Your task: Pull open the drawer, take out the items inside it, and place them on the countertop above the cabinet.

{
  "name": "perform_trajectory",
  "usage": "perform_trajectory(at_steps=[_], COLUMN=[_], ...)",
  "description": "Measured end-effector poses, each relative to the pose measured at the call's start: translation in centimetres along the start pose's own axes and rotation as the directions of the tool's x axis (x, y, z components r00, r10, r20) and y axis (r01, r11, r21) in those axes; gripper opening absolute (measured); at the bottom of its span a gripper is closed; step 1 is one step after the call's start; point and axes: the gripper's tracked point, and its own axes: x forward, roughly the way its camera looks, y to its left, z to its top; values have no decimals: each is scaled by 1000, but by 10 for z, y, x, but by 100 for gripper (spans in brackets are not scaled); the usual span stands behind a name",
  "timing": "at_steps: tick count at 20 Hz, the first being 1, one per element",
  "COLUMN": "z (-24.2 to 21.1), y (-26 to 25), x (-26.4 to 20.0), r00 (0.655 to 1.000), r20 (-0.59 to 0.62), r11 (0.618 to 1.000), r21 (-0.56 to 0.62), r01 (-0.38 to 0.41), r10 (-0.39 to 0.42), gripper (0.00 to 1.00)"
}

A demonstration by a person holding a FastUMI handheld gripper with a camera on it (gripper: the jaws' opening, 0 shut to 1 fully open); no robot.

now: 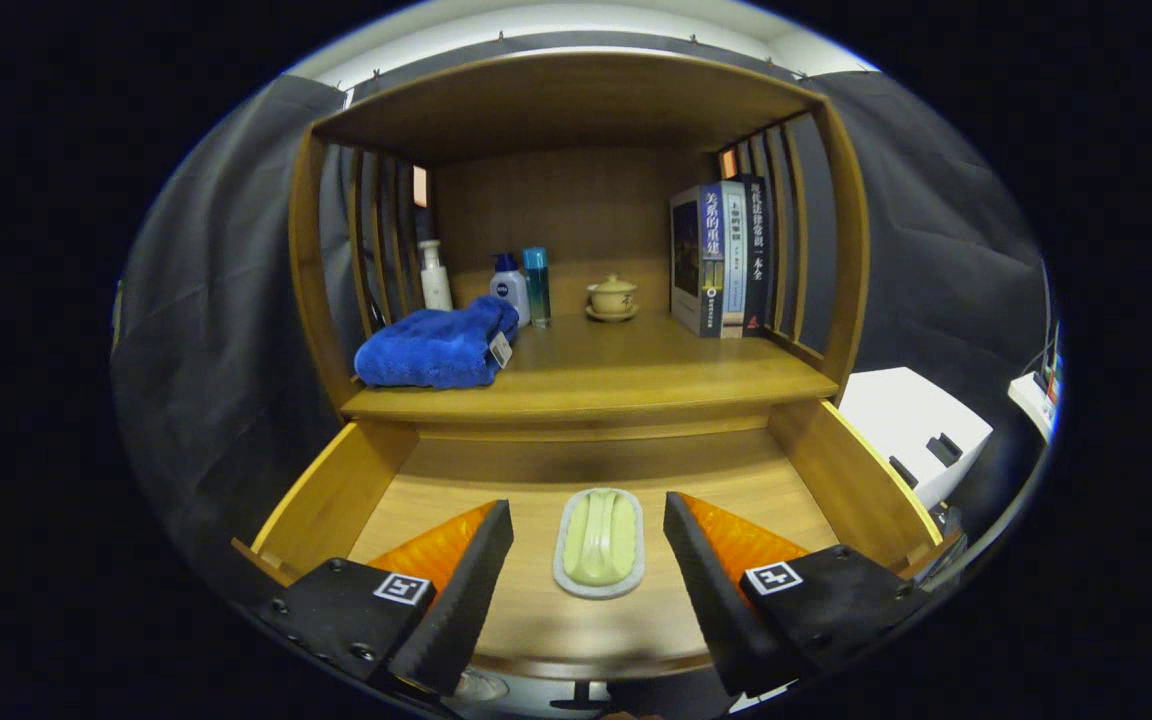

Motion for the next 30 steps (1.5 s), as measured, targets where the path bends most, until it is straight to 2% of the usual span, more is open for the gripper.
perform_trajectory(at_steps=[3, 7, 9, 11, 16, 18, 19, 20, 22, 25, 26, 27, 30], z=[-11, -13, -20, -29, -57, -67, -72, -71, -63, -45, -41, -40, -45], y=[5, 9, 3, -1, 7, 8, 9, 5, 1, -3, -2, -4, -1], x=[21, 49, 63, 73, 85, 88, 89, 89, 89, 77, 73, 71, 68], r00=[990, 965, 946, 923, 842, 815, 802, 800, 811, 832, 839, 839, 822], r20=[-139, -261, -324, -385, -539, -579, -597, -600, -584, -553, -543, -542, -566], r11=[999, 995, 991, 994, 998, 999, 999, 1000, 1000, 998, 998, 998, 997], r21=[-35, -94, -132, -108, -27, -18, -8, 2, 27, 69, 70, 61, 79], r01=[-16, -35, -32, -35, -48, -46, -40, -24, -5, 0, -7, -13, -21], r10=[11, 10, -12, -10, 26, 27, 27, 20, 20, 38, 44, 44, 62], gripper=[99, 98, 98, 97, 72, 72, 65, 57, 34, 32, 27, 23, 23])
